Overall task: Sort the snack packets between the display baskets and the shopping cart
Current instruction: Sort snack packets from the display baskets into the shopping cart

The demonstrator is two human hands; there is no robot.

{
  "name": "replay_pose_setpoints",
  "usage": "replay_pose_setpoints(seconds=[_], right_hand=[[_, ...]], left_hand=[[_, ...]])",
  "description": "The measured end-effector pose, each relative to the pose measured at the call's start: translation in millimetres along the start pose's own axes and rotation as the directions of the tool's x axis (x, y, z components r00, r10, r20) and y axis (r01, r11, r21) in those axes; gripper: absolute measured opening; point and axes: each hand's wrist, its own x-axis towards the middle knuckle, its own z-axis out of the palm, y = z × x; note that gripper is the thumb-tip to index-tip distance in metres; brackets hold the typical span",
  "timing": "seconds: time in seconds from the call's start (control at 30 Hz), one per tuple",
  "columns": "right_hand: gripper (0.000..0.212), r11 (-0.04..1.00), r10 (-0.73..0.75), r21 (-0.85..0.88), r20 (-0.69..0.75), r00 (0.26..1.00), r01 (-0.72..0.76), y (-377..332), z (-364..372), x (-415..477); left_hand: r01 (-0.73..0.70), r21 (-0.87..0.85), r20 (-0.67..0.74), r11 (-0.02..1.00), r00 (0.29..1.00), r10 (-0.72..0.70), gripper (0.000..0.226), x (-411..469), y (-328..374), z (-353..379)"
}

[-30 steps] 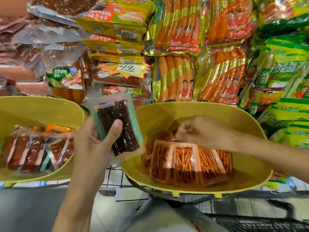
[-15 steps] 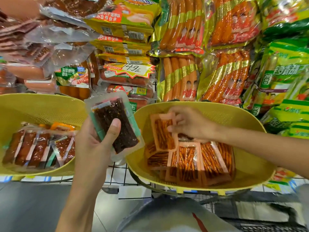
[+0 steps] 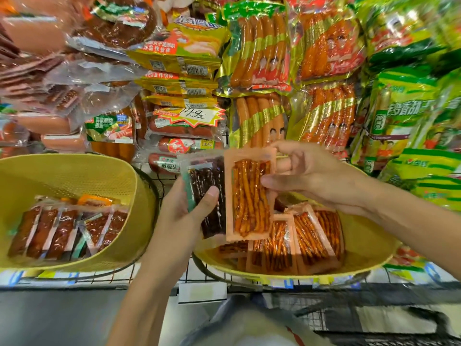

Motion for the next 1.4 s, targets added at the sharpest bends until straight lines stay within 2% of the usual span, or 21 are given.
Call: replay_pose_setpoints(seconds=[0.13, 0.23, 0.3, 0.33, 0.37, 0.4, 0.43, 0.47, 0.5, 0.53, 0.6, 0.67, 0.77, 0.9, 1.0, 1.07, 1.13, 1.23, 1.3, 1.33, 1.4], right_hand=[[0.052, 0.999, 0.002, -0.052, -0.03, 1.0, -0.004, 6.8, 7.4, 4.1], [0.035, 0.999, -0.007, -0.045, -0.015, 1.0, 0.006, 16.5, 5.9, 6.5], [0.03, 0.973, 0.004, -0.229, 0.005, 1.0, -0.003, 26.7, -0.3, 8.2], [0.039, 0.895, 0.047, -0.444, 0.03, 0.998, -0.029, 34.8, -4.8, 8.6], [0.05, 0.716, 0.118, -0.697, 0.059, 0.991, -0.044, 46.0, -9.9, 9.5], [0.057, 0.461, 0.21, -0.887, 0.069, 0.975, -0.036, 58.6, -13.6, 10.4], [0.061, 0.231, 0.292, -0.973, 0.055, 0.955, -0.014, 70.6, -14.2, 10.7], [0.062, 0.077, 0.335, -0.997, 0.041, 0.941, 0.016, 81.1, -12.5, 10.8], [0.065, -0.007, 0.336, -0.999, 0.041, 0.941, 0.046, 90.1, -10.2, 11.8], [0.069, -0.028, 0.299, -0.998, 0.052, 0.953, 0.064, 96.1, -8.4, 13.0], [0.069, 0.092, 0.166, -0.995, 0.056, 0.985, 0.041, 99.1, -10.0, 14.3], [0.062, 0.323, 0.067, -0.945, -0.027, 0.997, -0.048, 91.3, -14.5, 14.5], [0.025, 0.696, 0.073, -0.708, -0.096, 0.993, -0.12, 60.8, -27.3, 9.5], [0.018, 0.884, -0.055, -0.46, 0.062, 0.997, 0.078, 7.1, -40.3, -0.1], [0.022, 0.916, -0.115, -0.37, 0.132, 0.985, 0.156, -10.7, -22.1, 9.0], [0.025, 0.899, -0.139, -0.409, 0.066, 0.988, 0.154, -9.0, -10.4, 19.2], [0.028, 0.871, -0.184, -0.465, -0.016, 0.983, 0.156, -3.4, -2.5, 23.8], [0.028, 0.844, -0.237, -0.513, -0.101, 0.966, 0.154, 8.5, 1.6, 22.0], [0.033, 0.851, -0.214, -0.515, -0.163, 0.963, 0.103, 22.9, -5.8, 16.7], [0.034, 0.812, -0.184, -0.581, -0.172, 0.968, 0.051, 32.7, -11.8, 12.4], [0.044, 0.581, -0.025, -0.808, -0.132, 0.991, -0.093, 57.4, -23.3, 2.5]], left_hand=[[-0.036, 0.055, 0.109, 0.998, 0.994, 0.03, 0.037, -3.7, 1.5, 4.5], [-0.069, 0.125, 0.089, 0.99, 0.994, 0.058, 0.046, -3.2, 0.7, 3.2], [-0.079, 0.118, 0.053, 0.99, 0.996, 0.073, 0.05, -3.1, -1.1, -1.8], [-0.08, 0.116, 0.024, 0.99, 0.997, 0.077, 0.052, -3.3, -1.9, -5.1], [-0.074, 0.108, -0.002, 0.991, 0.997, 0.074, 0.054, -3.8, -1.9, -8.2], [-0.064, 0.102, -0.021, 0.993, 0.998, 0.067, 0.055, -3.9, -2.1, -11.0], [-0.055, 0.097, -0.03, 0.994, 0.998, 0.058, 0.057, -4.1, -2.3, -13.0], [-0.05, 0.097, -0.034, 0.994, 0.998, 0.054, 0.057, -4.4, -2.5, -14.2], [-0.048, 0.098, -0.036, 0.994, 0.998, 0.052, 0.058, -4.9, -2.1, -14.6], [-0.049, 0.104, -0.039, 0.993, 0.998, 0.053, 0.058, -5.5, -2.0, -14.7], [-0.054, 0.114, -0.052, 0.992, 0.997, 0.06, 0.058, -6.4, -2.5, -14.5], [-0.06, 0.118, -0.067, 0.991, 0.995, 0.068, 0.057, -6.6, -2.9, -14.6], [-0.073, 0.124, -0.106, 0.99, 0.991, 0.086, 0.05, -5.7, -3.5, -14.4], [-0.097, 0.192, -0.14, 0.977, 0.982, 0.125, 0.046, -1.0, -0.8, -11.8], [-0.037, 0.153, -0.029, 0.988, 0.999, 0.042, 0.049, 1.3, 1.6, -3.6], [0.022, 0.038, 0.04, 0.999, 0.999, -0.023, 0.042, 0.8, 2.8, 1.6], [0.032, 0.034, 0.067, 0.999, 0.997, -0.034, 0.042, 0.5, 2.8, 4.3], [0.035, 0.116, 0.035, 0.993, 0.999, -0.039, 0.055, 1.3, 0.2, 8.2], [0.07, 0.071, -0.02, 0.995, 0.997, -0.069, 0.052, 1.8, -3.7, 7.1], [0.081, 0.047, -0.047, 0.996, 0.996, -0.079, 0.049, 2.0, -5.1, 5.5], [0.088, 0.018, -0.086, 0.996, 0.993, -0.086, 0.047, 2.7, -5.2, 1.6]])
